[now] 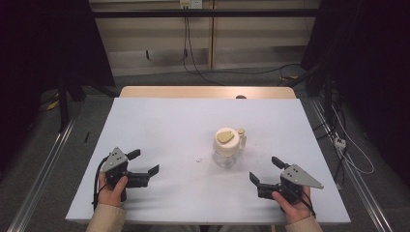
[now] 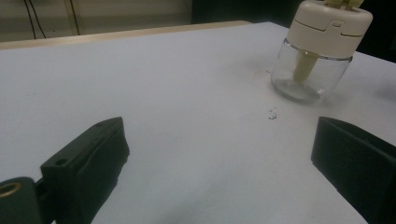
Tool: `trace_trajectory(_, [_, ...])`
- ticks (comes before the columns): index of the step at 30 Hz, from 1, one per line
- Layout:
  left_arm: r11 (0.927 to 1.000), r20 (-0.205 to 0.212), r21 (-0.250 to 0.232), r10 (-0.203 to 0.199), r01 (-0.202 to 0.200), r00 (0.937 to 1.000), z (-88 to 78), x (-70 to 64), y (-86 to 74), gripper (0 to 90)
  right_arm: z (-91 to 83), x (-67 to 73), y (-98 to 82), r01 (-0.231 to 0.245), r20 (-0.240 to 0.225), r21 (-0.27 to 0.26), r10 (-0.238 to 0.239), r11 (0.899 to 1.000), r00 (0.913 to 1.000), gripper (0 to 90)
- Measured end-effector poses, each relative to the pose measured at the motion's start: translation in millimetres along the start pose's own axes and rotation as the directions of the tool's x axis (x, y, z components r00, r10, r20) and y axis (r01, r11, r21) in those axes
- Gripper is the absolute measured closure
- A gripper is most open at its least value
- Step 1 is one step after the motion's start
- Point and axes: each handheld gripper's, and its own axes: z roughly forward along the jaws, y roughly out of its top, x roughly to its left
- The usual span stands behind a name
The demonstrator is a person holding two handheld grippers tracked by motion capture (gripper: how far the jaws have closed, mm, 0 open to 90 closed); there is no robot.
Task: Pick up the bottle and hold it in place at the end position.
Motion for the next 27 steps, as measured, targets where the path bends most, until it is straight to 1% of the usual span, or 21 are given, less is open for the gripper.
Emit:
trace_trajectory(5, [1.0000, 0.000, -0.004, -0.004, 0.004, 1.0000, -0.4, 1.1, 0.1, 3.2, 1.5, 1.6, 0.5, 0.001, -0.002, 0.002, -0.001, 1.000, 1.0000, 4.2])
trace_trajectory(6, [1.0000, -0.002, -0.005, -0.003, 0.003, 1.0000, -0.6, 1.3, 0.2, 3.2, 2.2, 1.6, 0.3, 0.009, -0.004, 0.004, -0.009, 1.000, 1.0000, 4.2])
trace_trajectory(10, [0.9998, -0.002, -0.014, -0.012, 0.011, 0.9999, -0.2, 0.7, 0.7, 3.2, 5.5, 3.2, 0.5, 0.013, -0.005, 0.006, -0.013, 1.000, 0.9999, 4.3])
trace_trajectory(14, [1.0000, -0.003, -0.008, 0.000, 0.000, 1.0000, 0.2, 0.8, 0.6, 3.2, 10.7, 5.5, 1.4, 0.018, -0.011, 0.008, -0.018, 1.000, 0.9998, 4.4])
trace_trajectory(19, [0.9998, -0.005, -0.018, -0.007, 0.007, 1.0000, -0.1, 1.1, 0.6, 3.2, 17.9, 7.3, 3.1, 0.021, -0.011, 0.007, -0.021, 1.000, 0.9997, 4.3])
trace_trajectory(25, [0.9998, -0.004, -0.016, -0.007, 0.007, 1.0000, -1.0, 1.5, 0.2, 3.2, 25.6, 9.4, 6.1, 0.023, -0.013, 0.008, -0.023, 1.000, 0.9997, 4.3])
trace_trajectory(27, [0.9998, -0.006, -0.017, -0.007, 0.007, 1.0000, -0.8, 1.8, 0.4, 3.2, 31.3, 11.2, 8.1, 0.028, -0.013, 0.009, -0.028, 1.000, 0.9995, 4.4])
